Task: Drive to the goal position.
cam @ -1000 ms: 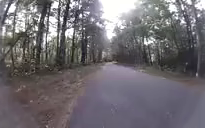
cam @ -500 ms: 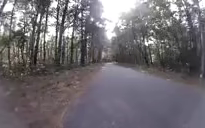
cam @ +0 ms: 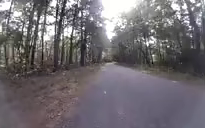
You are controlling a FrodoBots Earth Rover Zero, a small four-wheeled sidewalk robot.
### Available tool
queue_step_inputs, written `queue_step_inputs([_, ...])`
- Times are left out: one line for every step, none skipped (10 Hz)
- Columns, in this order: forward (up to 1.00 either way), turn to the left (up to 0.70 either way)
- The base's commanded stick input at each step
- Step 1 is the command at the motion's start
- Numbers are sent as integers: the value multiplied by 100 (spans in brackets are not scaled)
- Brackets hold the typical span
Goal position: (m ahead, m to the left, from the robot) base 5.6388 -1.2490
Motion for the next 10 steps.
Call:
queue_step_inputs([70,0])
queue_step_inputs([70,0])
queue_step_inputs([70,0])
queue_step_inputs([70,0])
queue_step_inputs([70,0])
queue_step_inputs([70,0])
queue_step_inputs([70,0])
queue_step_inputs([70,0])
queue_step_inputs([70,0])
queue_step_inputs([70,0])
